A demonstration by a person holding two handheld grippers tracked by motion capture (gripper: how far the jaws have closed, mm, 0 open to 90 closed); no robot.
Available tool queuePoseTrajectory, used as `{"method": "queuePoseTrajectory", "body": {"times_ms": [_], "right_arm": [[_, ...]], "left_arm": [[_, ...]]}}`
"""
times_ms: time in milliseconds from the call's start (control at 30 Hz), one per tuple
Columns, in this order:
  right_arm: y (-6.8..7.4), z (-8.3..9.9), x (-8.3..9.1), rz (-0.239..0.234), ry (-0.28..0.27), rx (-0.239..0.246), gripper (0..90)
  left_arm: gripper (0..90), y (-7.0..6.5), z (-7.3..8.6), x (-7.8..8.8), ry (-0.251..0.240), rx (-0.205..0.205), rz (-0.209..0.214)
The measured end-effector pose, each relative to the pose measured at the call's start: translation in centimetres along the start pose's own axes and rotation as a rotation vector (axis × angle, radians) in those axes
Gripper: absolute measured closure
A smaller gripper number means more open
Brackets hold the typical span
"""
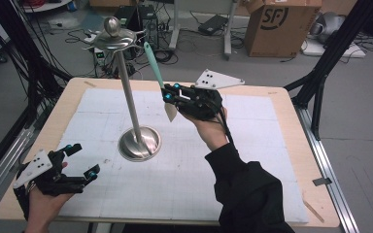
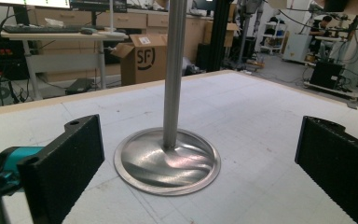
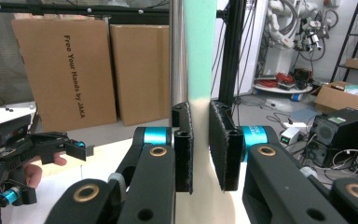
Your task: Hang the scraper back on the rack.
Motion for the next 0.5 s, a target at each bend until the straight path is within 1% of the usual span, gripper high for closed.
{"method": "queuePoseTrajectory", "body": {"times_ms": [233, 367, 467, 500], "right_arm": [[0.12, -0.02, -0.31, -0.005, -0.004, 0.003, 80.2], [0.01, 0.0, -0.52, -0.004, -0.003, 0.003, 80.2], [0.04, 0.06, -0.66, -0.007, 0.001, 0.0, 80.2], [0.03, 0.07, -0.7, -0.007, 0.002, 0.005, 80.2]], "left_arm": [[1.7, 0.09, -0.02, 0.17, -0.003, 0.0, -0.003], [1.7, 0.06, -0.01, 0.2, 0.001, -0.007, -0.002], [1.7, 0.05, -0.01, 0.21, -0.001, -0.003, -0.002], [1.7, 0.06, -0.01, 0.22, -0.001, -0.002, -0.002]]}}
Point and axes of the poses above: each handheld gripper's, and its own axes: x roughly backward along the jaws, z roughly out of its underside, y roughly to its left, the point moved 2 cm from there along -x, roughly forward along the jaws, and after that the axes turned 13 degrees about -z, right-handed, at the moved point
